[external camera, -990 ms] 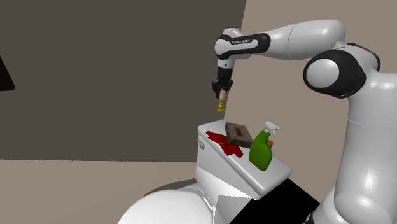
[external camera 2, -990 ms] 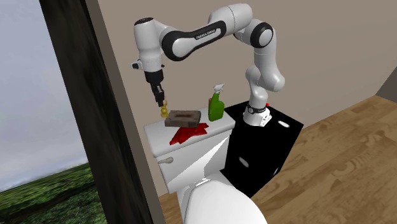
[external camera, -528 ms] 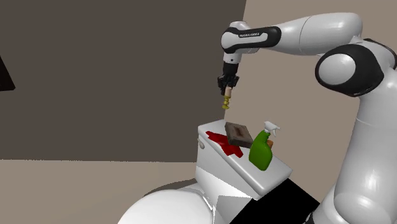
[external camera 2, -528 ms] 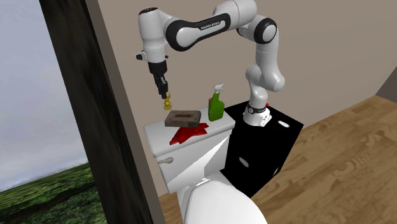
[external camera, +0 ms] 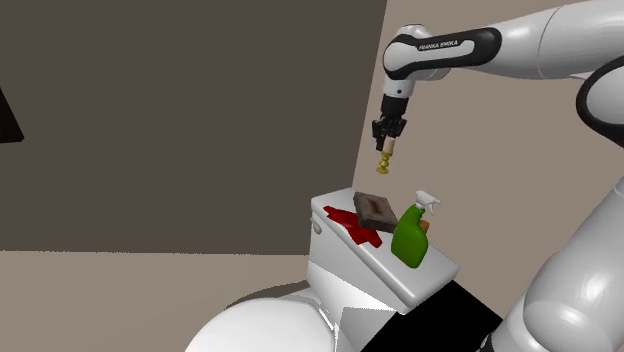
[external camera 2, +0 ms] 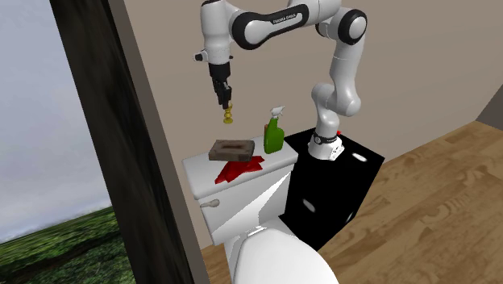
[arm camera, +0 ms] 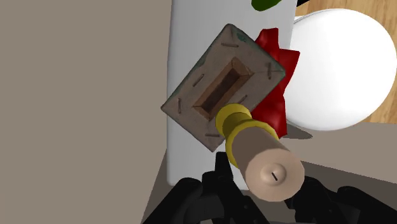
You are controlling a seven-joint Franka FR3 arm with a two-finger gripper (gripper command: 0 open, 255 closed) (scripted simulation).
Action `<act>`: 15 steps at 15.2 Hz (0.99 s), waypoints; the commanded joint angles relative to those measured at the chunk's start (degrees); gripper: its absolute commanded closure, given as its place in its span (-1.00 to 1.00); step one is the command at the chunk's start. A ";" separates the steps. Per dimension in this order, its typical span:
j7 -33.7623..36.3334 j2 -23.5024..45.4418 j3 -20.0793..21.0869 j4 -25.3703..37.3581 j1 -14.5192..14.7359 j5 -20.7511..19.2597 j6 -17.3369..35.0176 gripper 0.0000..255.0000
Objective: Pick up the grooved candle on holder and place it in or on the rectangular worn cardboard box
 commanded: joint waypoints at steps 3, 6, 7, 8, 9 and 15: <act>-0.95 -3.27 -0.56 -5.18 -0.58 -0.81 1.96 1.00; -0.97 -3.19 -0.59 -7.40 -0.60 -0.81 4.26 1.00; -0.99 -3.14 -0.61 -8.12 -0.61 -0.80 5.02 1.00; -1.00 -3.07 -0.62 -8.81 -0.61 -0.79 5.79 1.00; -1.02 -2.99 -0.64 -9.50 -0.62 -0.77 6.55 1.00; -1.17 -2.26 -0.74 -13.35 -0.67 -0.63 11.12 1.00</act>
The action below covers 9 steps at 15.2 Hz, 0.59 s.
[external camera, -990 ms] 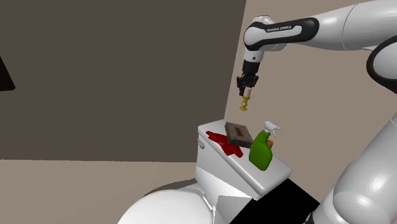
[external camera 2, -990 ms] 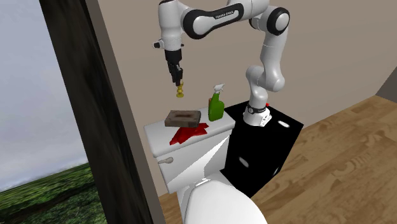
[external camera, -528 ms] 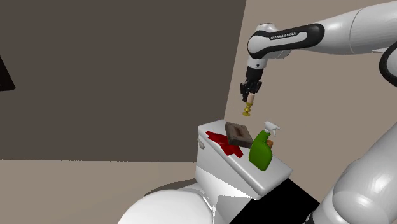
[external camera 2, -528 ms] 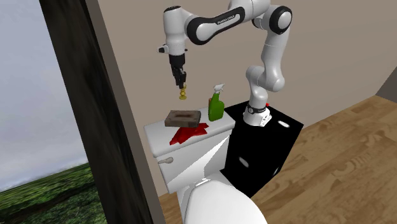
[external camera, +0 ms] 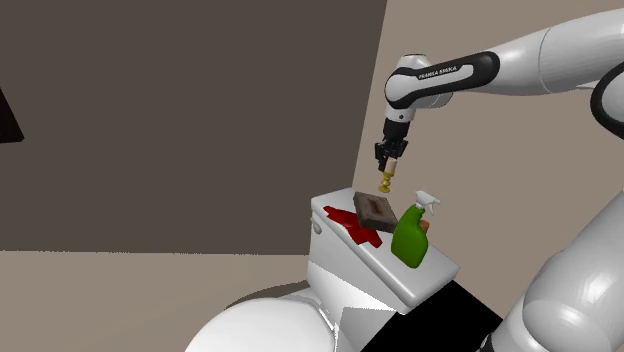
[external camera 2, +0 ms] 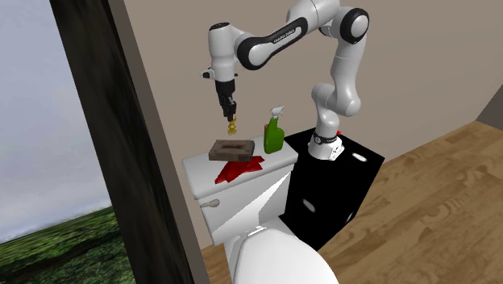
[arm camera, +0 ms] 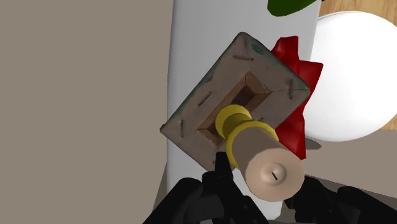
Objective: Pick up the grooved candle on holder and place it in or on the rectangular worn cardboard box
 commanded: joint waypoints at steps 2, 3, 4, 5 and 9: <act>-0.17 0.51 -0.10 -1.86 -0.06 0.11 2.39 1.00; -0.21 0.70 -0.12 -2.43 -0.06 0.15 3.15 1.00; -0.29 1.07 -0.15 -3.40 -0.08 0.24 4.47 1.00; -0.29 1.06 -0.15 -3.41 -0.08 0.24 4.47 1.00; -0.29 1.07 -0.15 -3.40 -0.08 0.24 4.47 1.00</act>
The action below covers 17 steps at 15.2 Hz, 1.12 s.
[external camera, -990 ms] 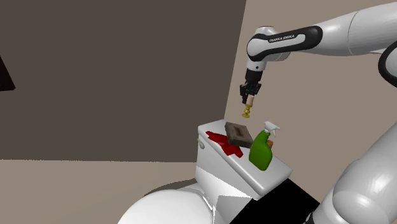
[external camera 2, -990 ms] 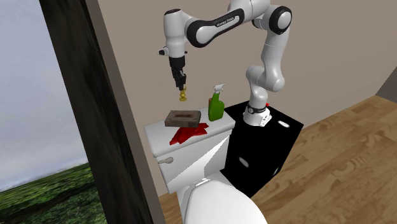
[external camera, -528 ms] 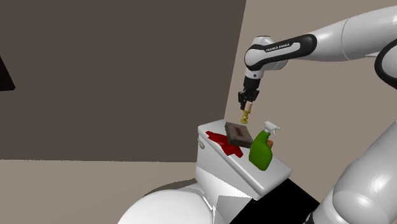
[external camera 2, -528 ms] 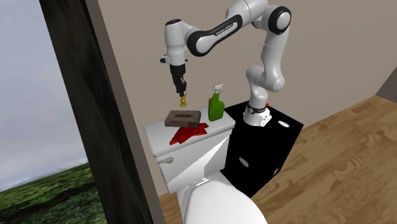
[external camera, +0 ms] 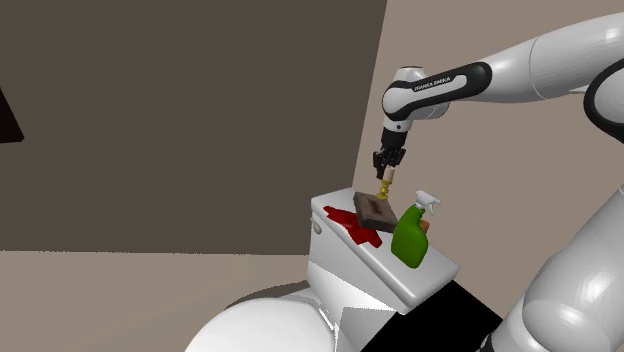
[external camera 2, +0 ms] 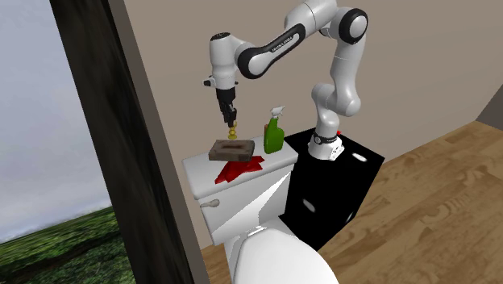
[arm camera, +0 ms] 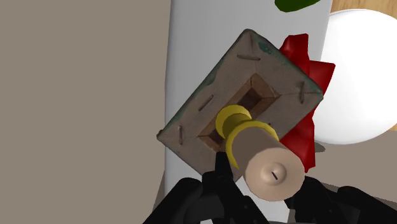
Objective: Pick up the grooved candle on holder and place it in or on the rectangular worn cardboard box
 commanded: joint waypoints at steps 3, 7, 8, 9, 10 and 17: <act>-0.01 0.01 -0.01 -0.03 0.00 0.00 0.05 1.00; -0.01 0.01 -0.01 -0.03 0.00 0.00 0.04 -1.00; -0.01 0.01 -0.01 -0.03 0.00 0.00 0.04 -1.00; -0.01 0.01 -0.01 -0.03 0.00 0.00 0.04 -1.00; 0.07 -0.47 0.03 1.41 0.01 -0.11 -1.86 -1.00; 0.23 -1.38 0.13 5.83 0.05 -0.31 -7.17 -1.00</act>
